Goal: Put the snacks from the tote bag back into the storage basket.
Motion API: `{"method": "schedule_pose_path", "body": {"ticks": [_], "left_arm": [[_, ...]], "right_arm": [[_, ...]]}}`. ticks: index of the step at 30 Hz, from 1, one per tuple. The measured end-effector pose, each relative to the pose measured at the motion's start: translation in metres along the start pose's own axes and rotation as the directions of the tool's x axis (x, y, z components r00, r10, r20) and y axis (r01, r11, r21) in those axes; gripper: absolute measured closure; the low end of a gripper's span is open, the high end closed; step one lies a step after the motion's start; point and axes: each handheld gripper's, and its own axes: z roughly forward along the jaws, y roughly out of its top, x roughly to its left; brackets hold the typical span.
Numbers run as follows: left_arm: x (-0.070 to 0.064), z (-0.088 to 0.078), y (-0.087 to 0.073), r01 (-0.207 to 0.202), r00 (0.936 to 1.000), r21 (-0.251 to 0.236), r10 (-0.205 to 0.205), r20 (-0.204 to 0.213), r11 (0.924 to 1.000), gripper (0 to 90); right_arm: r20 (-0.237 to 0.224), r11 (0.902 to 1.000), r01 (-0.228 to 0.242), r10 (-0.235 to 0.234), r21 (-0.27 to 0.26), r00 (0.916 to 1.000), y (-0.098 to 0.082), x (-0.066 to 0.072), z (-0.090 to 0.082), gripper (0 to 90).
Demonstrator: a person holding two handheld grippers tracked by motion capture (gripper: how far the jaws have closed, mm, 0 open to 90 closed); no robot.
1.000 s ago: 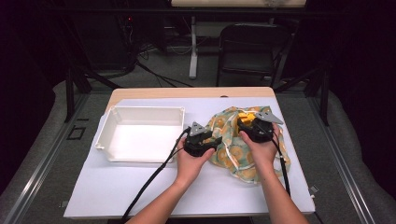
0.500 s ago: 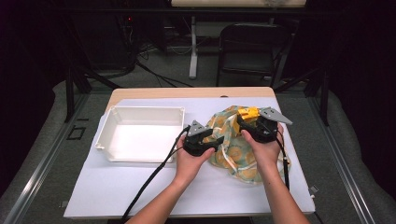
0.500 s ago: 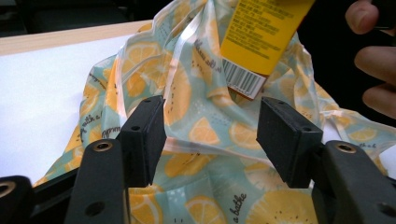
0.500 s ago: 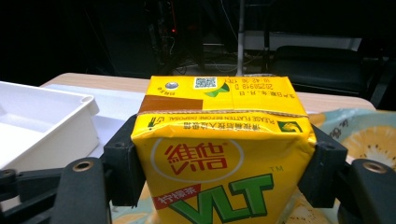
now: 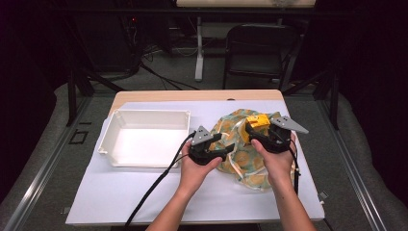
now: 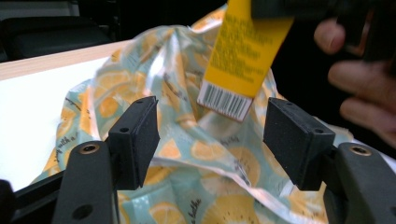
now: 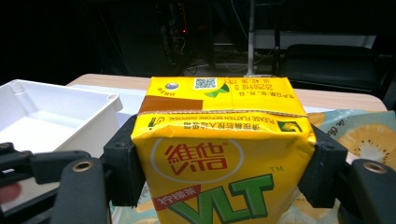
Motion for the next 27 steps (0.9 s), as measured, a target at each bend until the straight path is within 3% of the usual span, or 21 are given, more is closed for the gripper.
{"method": "schedule_pose_path", "body": {"ticks": [2,3,4,16,27], "left_arm": [[-0.001,0.000,-0.001,-0.010,0.9999,0.009,0.010,0.013,0.9999,34.2],[-0.002,0.001,-0.001,-0.012,0.9999,0.004,0.012,-0.009,0.9999,34.1],[-0.001,0.000,0.000,-0.017,0.9997,0.007,0.017,0.015,0.9998,33.9],[-0.008,-0.003,0.008,-0.060,0.9967,-0.027,0.061,0.053,0.9979,29.1],[-0.009,-0.001,0.008,-0.078,0.9958,-0.021,0.079,0.047,0.9967,29.8]], "right_arm": [[-0.007,1.0000,-0.001,0.001,-0.006,1.0000,0.001,0.001,-0.003,29.6],[-0.006,1.0000,0.001,-0.001,-0.006,1.0000,0.002,0.002,-0.004,29.6],[-0.008,1.0000,0.002,-0.002,-0.008,1.0000,0.002,0.003,-0.005,29.6],[-0.068,0.9999,0.016,-0.016,-0.006,0.9976,0.007,0.026,-0.012,29.6],[-0.109,0.9995,0.030,-0.029,0.010,0.9936,0.004,0.045,-0.010,29.6]]}}
